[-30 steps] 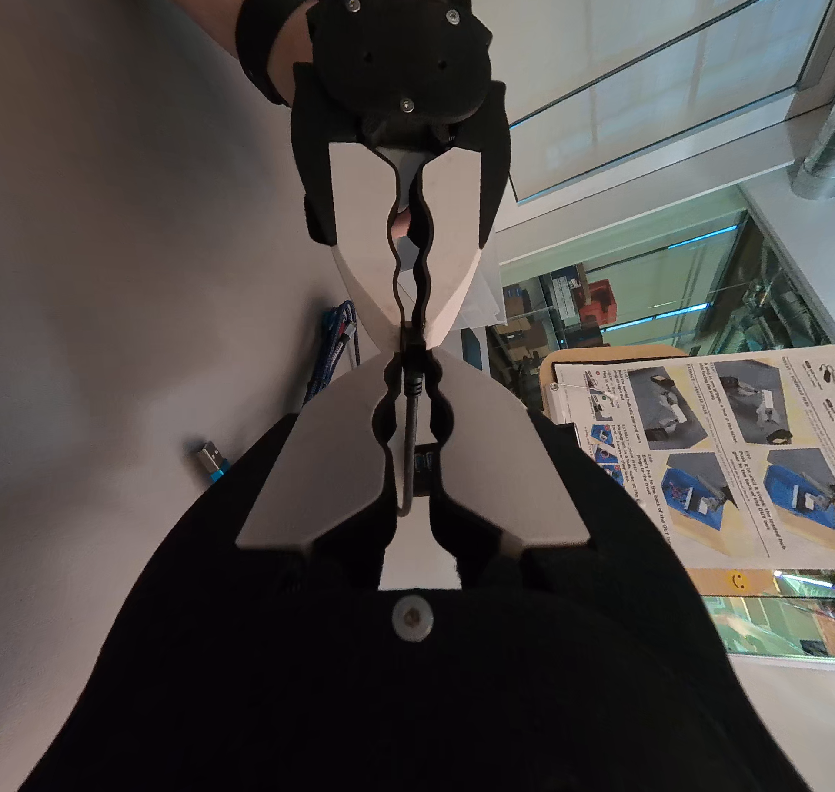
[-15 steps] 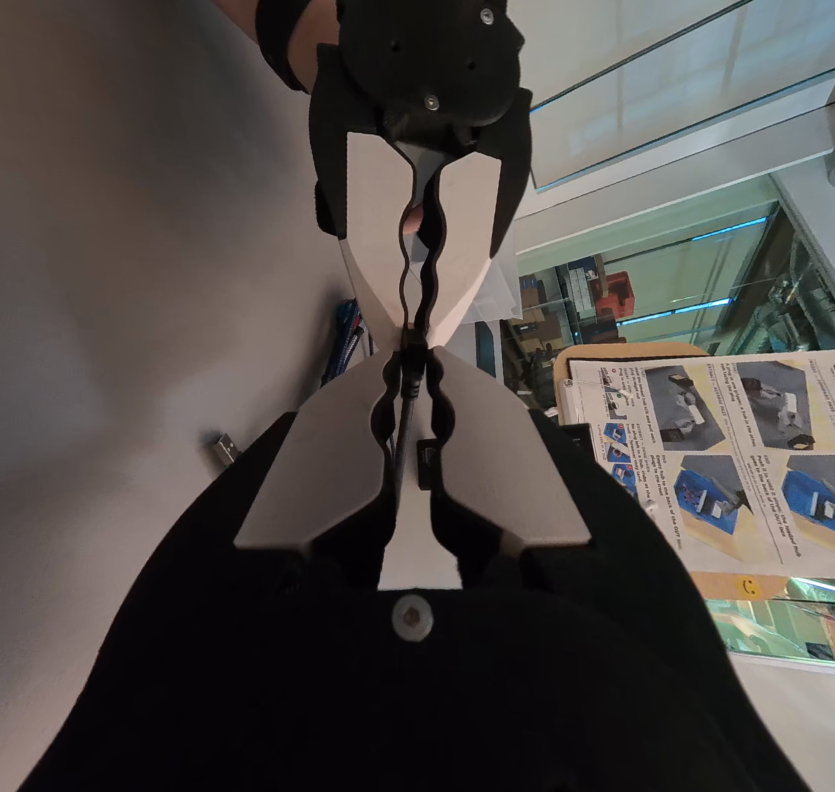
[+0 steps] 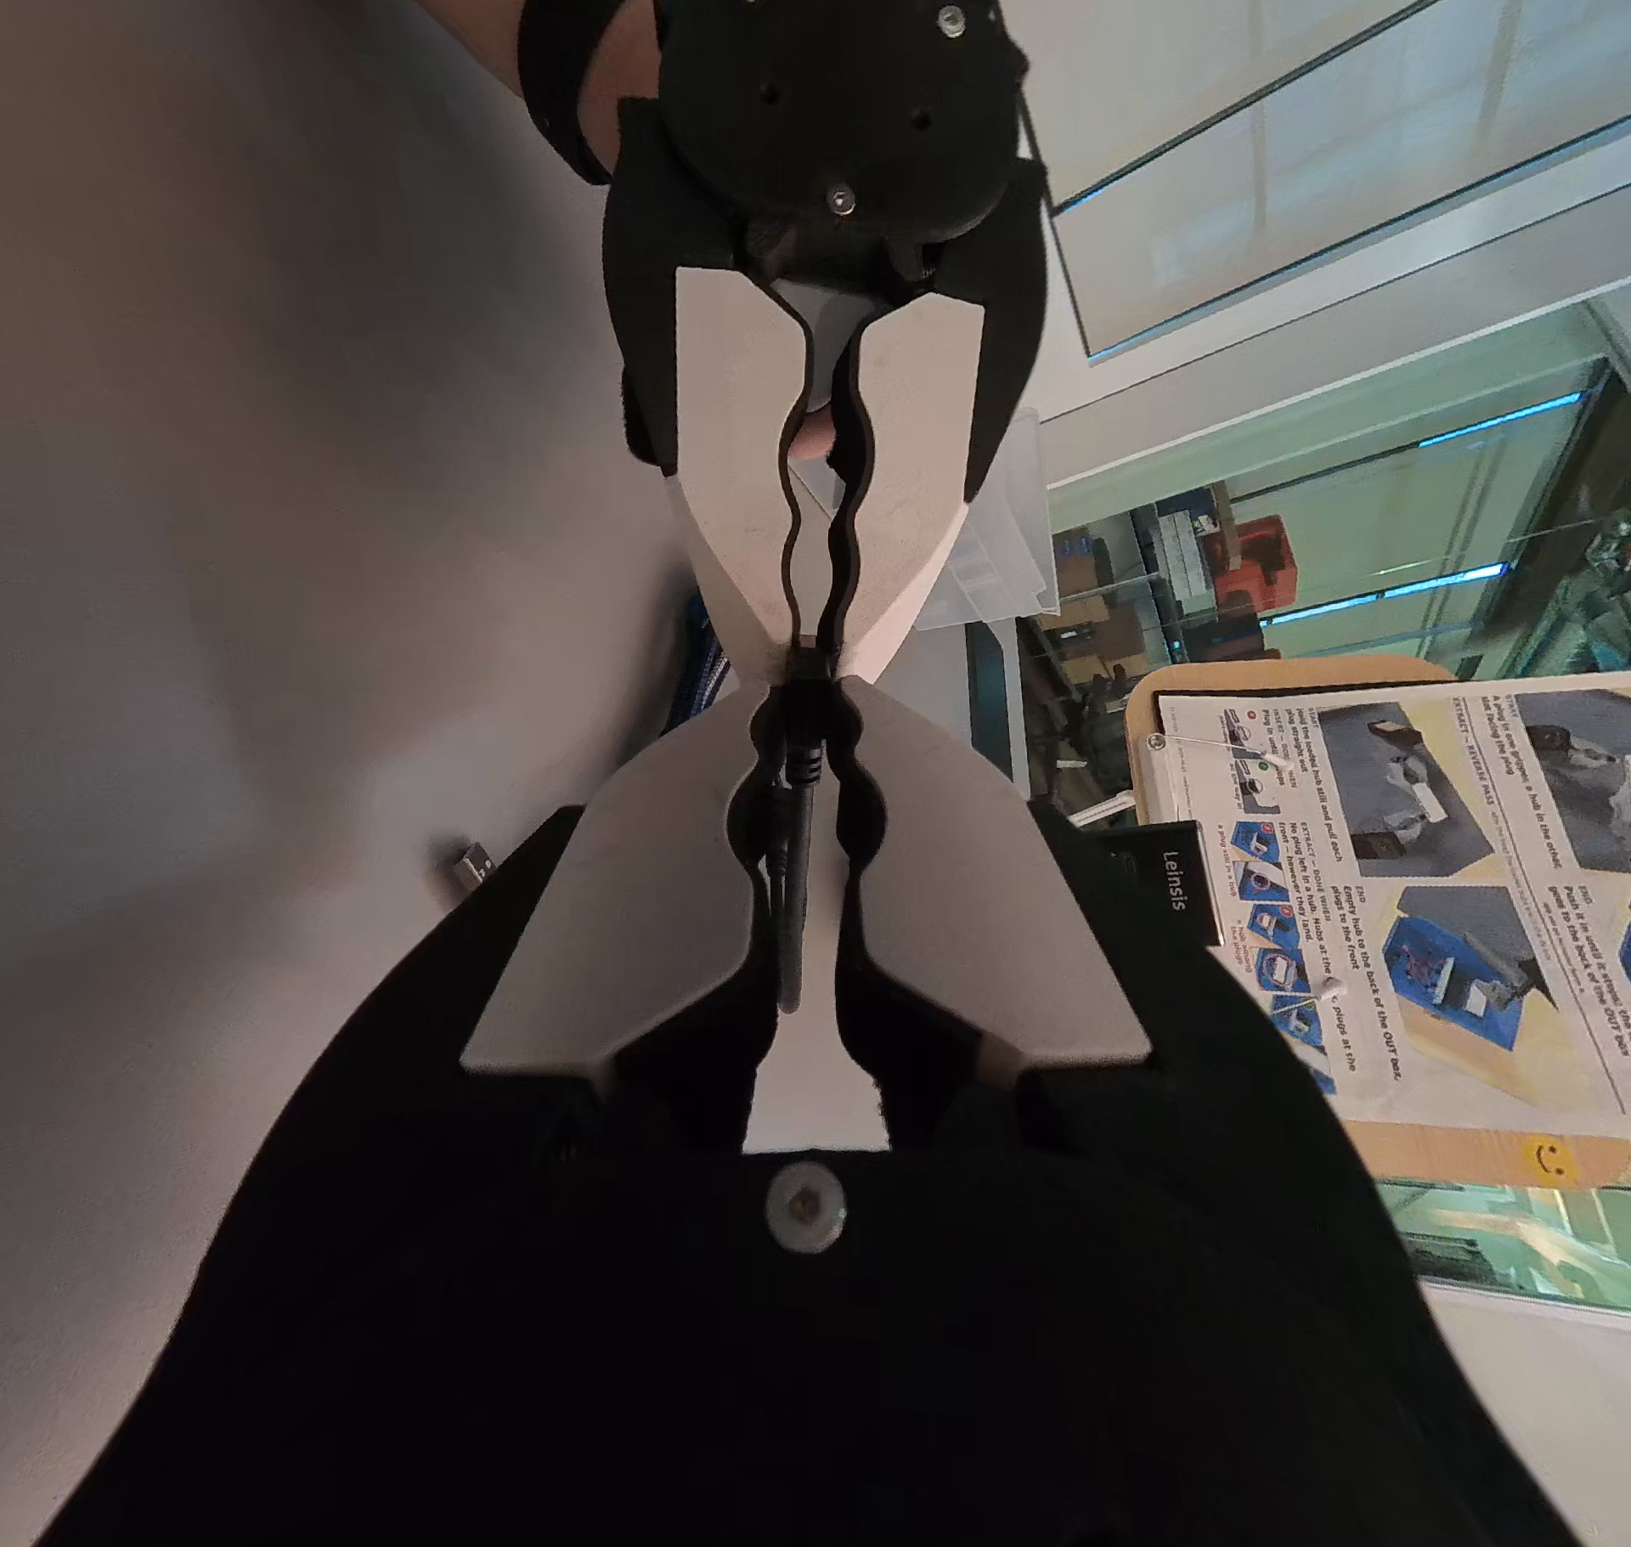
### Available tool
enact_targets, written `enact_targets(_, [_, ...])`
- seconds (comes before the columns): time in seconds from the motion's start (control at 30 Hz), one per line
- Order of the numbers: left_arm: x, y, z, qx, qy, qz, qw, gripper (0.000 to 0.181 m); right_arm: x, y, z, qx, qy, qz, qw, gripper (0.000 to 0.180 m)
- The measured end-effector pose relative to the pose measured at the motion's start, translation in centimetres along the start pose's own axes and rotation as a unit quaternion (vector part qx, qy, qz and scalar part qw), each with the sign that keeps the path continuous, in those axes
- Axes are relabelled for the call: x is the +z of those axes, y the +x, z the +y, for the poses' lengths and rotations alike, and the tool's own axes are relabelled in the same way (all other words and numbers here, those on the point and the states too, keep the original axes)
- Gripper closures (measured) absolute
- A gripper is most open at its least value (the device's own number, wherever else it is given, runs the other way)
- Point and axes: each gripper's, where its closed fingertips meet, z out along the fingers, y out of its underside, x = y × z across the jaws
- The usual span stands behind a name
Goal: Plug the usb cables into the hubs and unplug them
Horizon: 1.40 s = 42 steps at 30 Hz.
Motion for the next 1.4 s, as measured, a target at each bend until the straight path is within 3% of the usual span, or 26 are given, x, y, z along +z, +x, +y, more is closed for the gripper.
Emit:
enact_targets(0.27, [-1.1, -4.0, 0.8, -0.103, 0.026, -0.098, 0.989, 0.161, -1.4, 3.5, 1.6, 0.049, -0.013, 0.074, 0.996, 0.170])
enact_targets(0.33, [-1.7, -6.6, 2.2, -0.176, 0.032, -0.165, 0.970, 0.162, -2.2, 4.9, 2.3, 0.067, -0.016, 0.107, 0.992, 0.170])
enact_targets(0.43, [-1.4, -9.3, 6.4, -0.314, 0.002, -0.212, 0.926, 0.136, -3.5, 6.7, 2.7, 0.099, -0.008, 0.147, 0.984, 0.171])
enact_targets(0.6, [1.6, -12.5, 10.4, -0.447, 0.026, -0.203, 0.871, 0.105, -4.6, 7.9, 3.1, 0.109, -0.005, 0.179, 0.978, 0.171])
enact_targets(0.8, [6.1, -13.4, 14.7, -0.394, -0.048, -0.167, 0.903, 0.115, -5.1, 8.2, 3.5, 0.110, -0.007, 0.187, 0.976, 0.171])
enact_targets(0.93, [8.2, -12.8, 16.7, -0.405, -0.066, -0.110, 0.905, 0.119, -5.2, 8.3, 3.5, 0.111, -0.008, 0.189, 0.976, 0.171])
enact_targets(1.13, [9.6, -11.9, 16.5, -0.435, -0.027, -0.028, 0.899, 0.131, -5.3, 8.4, 3.9, 0.112, -0.019, 0.192, 0.975, 0.171])
enact_targets(1.3, [10.7, -10.3, 16.8, -0.393, -0.073, 0.014, 0.917, 0.130, -5.3, 8.5, 4.4, 0.119, -0.026, 0.194, 0.973, 0.171])
enact_targets(1.4, [11.2, -9.8, 17.6, -0.395, -0.105, 0.021, 0.912, 0.133, -5.2, 8.4, 4.4, 0.117, -0.029, 0.192, 0.974, 0.171])
